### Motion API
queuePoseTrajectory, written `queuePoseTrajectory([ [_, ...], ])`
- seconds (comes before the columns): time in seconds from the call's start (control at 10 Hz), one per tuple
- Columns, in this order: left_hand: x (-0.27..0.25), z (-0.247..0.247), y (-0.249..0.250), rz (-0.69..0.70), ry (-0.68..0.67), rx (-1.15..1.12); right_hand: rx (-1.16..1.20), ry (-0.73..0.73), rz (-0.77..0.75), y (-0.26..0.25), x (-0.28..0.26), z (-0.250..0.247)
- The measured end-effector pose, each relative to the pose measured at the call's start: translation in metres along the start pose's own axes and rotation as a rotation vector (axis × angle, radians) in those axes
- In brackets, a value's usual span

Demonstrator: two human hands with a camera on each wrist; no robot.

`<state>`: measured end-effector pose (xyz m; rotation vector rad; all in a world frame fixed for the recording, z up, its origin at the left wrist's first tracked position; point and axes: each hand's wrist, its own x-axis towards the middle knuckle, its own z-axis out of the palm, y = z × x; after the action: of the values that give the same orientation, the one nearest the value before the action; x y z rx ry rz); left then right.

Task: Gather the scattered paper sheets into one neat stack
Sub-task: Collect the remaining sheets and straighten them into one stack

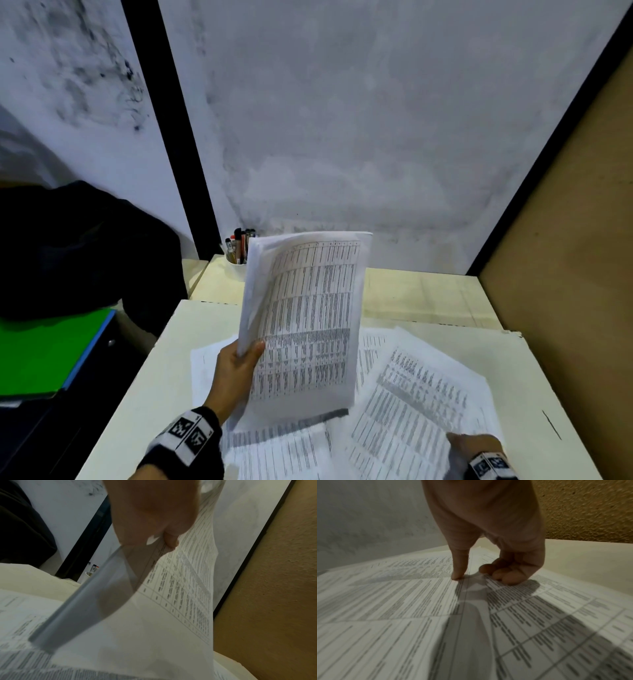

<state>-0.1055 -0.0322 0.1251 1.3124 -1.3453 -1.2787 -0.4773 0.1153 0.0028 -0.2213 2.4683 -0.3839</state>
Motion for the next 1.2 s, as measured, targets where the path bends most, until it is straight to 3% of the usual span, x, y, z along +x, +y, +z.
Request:
queuePoseTrajectory([
  [0.3, 0.000, 0.002, -0.002, -0.014, 0.002, 0.004, -0.209, 0.039, 0.146, -0.014, -0.024, 0.029],
  [0.6, -0.010, -0.012, 0.003, -0.035, 0.046, -0.023, -0.118, 0.122, 0.138, -0.003, -0.023, 0.010],
  [0.8, -0.015, -0.027, 0.006, -0.019, 0.094, -0.032, 0.018, 0.156, 0.261, 0.013, -0.020, 0.001],
  [1.0, -0.017, -0.036, 0.000, -0.038, 0.111, -0.032, -0.004, 0.212, 0.263, 0.024, -0.026, 0.003],
  [1.1, -0.018, -0.037, 0.002, -0.038, 0.100, -0.024, 0.050, 0.217, 0.269, 0.029, -0.015, 0.000],
  [1.2, -0.020, -0.034, 0.004, -0.031, 0.092, -0.031, 0.034, 0.124, 0.277, 0.032, 0.003, 0.002],
])
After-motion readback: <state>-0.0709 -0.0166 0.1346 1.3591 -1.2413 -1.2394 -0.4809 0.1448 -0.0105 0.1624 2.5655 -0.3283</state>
